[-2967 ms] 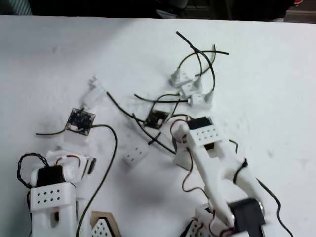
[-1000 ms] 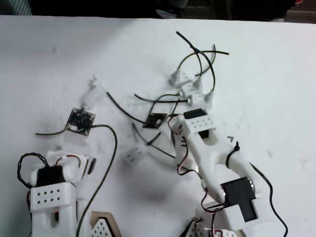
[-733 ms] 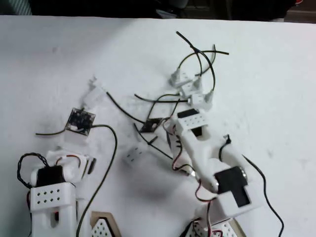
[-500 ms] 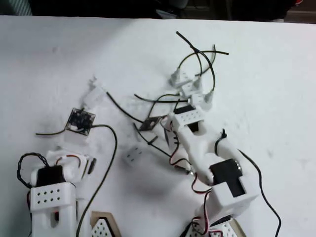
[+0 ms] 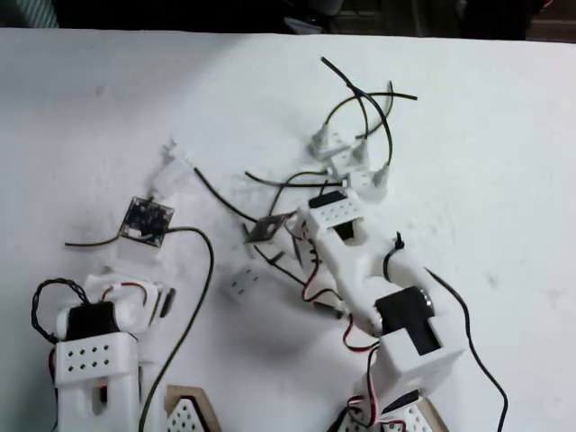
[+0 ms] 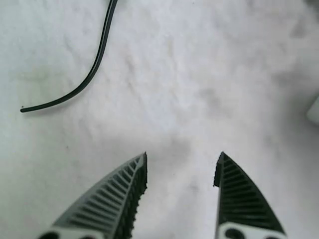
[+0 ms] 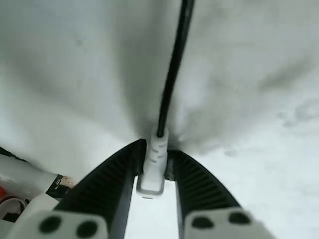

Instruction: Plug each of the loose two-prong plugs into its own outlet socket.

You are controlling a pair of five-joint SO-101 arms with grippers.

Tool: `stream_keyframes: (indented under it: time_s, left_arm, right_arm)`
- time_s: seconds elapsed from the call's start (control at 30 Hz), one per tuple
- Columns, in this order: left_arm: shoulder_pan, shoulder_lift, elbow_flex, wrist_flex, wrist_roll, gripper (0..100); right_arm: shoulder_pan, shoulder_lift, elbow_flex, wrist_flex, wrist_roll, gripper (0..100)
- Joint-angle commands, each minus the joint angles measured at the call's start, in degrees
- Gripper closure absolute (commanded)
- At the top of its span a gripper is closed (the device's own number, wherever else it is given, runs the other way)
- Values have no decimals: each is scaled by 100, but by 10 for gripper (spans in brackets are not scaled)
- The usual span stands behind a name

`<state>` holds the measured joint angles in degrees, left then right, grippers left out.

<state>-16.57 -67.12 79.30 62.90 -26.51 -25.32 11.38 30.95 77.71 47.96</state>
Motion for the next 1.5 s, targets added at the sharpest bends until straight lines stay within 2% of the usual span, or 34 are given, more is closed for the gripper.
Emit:
stream_keyframes:
  time_s: [0.0,0.13,0.4,0.63,0.77,0.93,1.23,1.47]
  left_arm:
    - [4,-101,-26,-79,-44,774]
    - [4,-101,-26,-79,-44,774]
    - [-31,-101,-44,-79,-44,774]
    - [-488,-101,-62,-325,-9,774]
    - [-558,-101,-62,-325,0,774]
    - [-558,-101,-79,-325,0,774]
    - [-708,-101,-114,-325,9,774]
    - [-690,-101,-114,-325,9,774]
  right_arm:
    - [-330,-171,-105,400,-9,981]
    - [-189,-989,-220,875,-114,981]
    - [-242,-3468,53,936,-1785,981]
    - [-963,-4760,607,602,-4035,981]
    - [-1490,-5174,1222,-312,-4677,981]
    - [-1974,-5780,2374,-2070,-5143,981]
    - [-2387,-7257,4044,-4426,-5433,981]
    - [-2598,-7319,5459,-6554,-5363,981]
